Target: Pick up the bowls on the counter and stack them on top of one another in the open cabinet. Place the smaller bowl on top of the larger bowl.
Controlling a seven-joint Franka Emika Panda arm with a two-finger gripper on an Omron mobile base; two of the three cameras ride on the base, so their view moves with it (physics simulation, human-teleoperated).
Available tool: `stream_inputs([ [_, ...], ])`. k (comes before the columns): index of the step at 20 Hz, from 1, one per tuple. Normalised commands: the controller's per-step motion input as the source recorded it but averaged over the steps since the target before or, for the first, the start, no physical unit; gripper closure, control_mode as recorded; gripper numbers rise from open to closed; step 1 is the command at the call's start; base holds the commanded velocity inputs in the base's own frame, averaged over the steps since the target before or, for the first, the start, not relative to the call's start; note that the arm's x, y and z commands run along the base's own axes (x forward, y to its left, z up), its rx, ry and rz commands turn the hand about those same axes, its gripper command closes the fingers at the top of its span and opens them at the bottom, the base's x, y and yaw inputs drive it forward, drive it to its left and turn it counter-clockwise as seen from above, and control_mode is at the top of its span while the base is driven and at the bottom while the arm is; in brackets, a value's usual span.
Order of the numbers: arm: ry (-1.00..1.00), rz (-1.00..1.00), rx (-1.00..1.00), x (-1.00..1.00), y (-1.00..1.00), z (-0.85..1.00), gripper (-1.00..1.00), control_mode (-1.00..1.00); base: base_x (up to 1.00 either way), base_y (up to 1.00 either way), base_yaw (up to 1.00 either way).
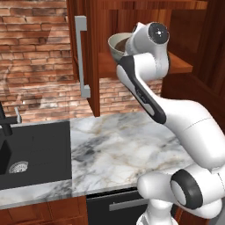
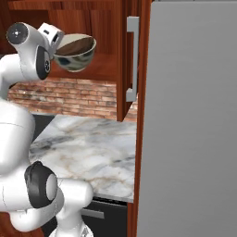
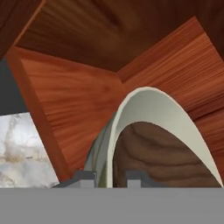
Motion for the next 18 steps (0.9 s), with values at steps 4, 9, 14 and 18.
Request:
stream_inputs([
  [4, -0.02, 0.02, 0.00, 0.39, 0.09, 0.00, 1.00, -1.00, 0.00, 0.00, 0.00],
  [9, -0.03, 0.03, 0.00, 0.42, 0.08, 0.00, 1.00, -1.00, 0.00, 0.00, 0.00],
  [14, -0.03, 0.02, 0.00, 0.39, 0.07, 0.00, 1.00, -1.00, 0.00, 0.00, 0.00],
  [18, -0.03, 0.03, 0.00, 0.30, 0.05, 0.00, 1.00, -1.00, 0.00, 0.00, 0.00],
])
